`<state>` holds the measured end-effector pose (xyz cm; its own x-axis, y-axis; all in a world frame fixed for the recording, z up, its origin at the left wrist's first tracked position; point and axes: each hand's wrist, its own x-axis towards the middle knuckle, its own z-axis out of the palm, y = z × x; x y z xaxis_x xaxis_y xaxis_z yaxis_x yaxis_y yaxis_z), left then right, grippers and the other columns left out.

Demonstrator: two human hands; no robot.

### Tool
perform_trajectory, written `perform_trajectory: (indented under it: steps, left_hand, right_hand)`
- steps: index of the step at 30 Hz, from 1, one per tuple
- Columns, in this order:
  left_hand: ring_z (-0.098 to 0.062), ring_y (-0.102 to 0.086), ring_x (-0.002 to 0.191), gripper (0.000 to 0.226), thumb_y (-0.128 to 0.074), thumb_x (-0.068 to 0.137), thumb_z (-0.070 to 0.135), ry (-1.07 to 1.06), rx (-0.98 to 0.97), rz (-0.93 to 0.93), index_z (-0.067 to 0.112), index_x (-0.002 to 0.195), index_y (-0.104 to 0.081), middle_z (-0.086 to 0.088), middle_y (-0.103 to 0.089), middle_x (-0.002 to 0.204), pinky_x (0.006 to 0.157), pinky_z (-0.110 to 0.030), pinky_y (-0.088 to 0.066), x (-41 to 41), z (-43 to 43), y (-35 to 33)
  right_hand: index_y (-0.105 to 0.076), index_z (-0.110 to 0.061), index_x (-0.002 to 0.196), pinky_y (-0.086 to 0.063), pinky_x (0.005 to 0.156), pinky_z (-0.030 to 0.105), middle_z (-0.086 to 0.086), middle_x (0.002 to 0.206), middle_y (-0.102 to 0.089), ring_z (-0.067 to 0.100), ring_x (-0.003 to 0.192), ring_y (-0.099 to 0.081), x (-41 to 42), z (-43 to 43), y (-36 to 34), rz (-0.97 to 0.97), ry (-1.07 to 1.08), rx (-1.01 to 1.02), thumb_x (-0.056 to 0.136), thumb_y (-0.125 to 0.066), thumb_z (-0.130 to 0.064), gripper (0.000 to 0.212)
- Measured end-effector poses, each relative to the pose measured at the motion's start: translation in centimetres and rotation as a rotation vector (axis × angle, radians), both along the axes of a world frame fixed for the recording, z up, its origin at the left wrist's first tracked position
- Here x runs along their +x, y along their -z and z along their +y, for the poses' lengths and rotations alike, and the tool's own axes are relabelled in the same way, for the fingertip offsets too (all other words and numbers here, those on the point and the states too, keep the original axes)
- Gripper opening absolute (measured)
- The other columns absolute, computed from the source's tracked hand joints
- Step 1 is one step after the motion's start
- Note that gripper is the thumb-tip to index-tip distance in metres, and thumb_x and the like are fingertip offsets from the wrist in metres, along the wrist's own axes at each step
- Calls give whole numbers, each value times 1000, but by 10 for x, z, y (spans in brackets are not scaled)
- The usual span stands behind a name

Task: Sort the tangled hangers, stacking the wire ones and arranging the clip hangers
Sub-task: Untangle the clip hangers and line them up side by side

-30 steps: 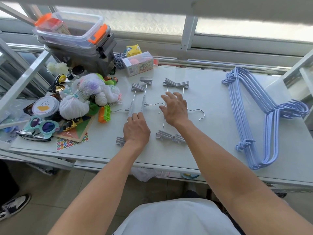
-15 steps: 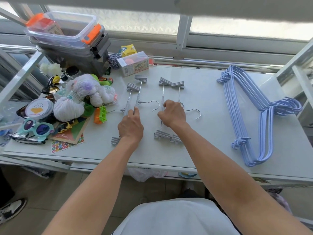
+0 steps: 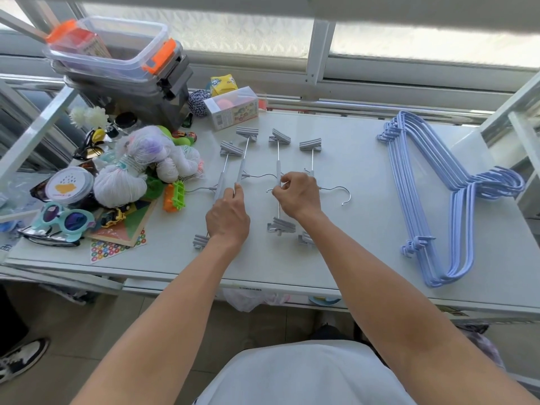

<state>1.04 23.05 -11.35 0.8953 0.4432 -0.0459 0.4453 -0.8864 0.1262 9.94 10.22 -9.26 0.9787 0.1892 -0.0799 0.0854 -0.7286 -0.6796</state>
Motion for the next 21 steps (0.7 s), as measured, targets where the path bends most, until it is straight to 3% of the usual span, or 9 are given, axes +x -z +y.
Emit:
perform_trajectory:
  steps: [3, 7, 17, 21]
  left_hand:
    - [-32, -60, 98, 61, -40, 90, 6, 31, -10, -13, 13, 150, -29, -7, -51, 127, 72, -39, -49, -1, -3, -1]
    - [-35, -60, 98, 59, -38, 90, 6, 22, -72, -53, 11, 149, -32, -9, -51, 128, 73, -39, -47, 1, -14, -1]
    - [-38, -62, 92, 53, -39, 92, 12, 47, -140, -154, 11, 145, -40, -12, -56, 116, 66, -39, -44, 0, -19, 4]
    - [-39, -61, 94, 52, -40, 93, 12, 21, -170, -162, 14, 144, -41, -12, -57, 115, 70, -39, -45, 1, -20, 4]
  right_hand:
    - [-71, -9, 78, -53, 75, 30, 9, 86, -72, 27, 88, -66, 0, 4, 7, 68, -42, -66, 78, -64, -23, 16]
    - [-70, -8, 83, -49, 72, 28, 10, 92, -70, 29, 88, -65, 0, 12, 10, 82, 7, -98, 76, -61, -22, 18]
    - [-67, -7, 74, -42, 61, 24, 7, 73, -67, 26, 74, -62, 5, 12, 14, 134, 53, -56, 80, -64, -25, 20]
    - [-58, -9, 67, -35, 50, 22, 5, 64, -59, 26, 66, -59, 6, 10, 11, 162, 19, -88, 70, -58, -18, 9]
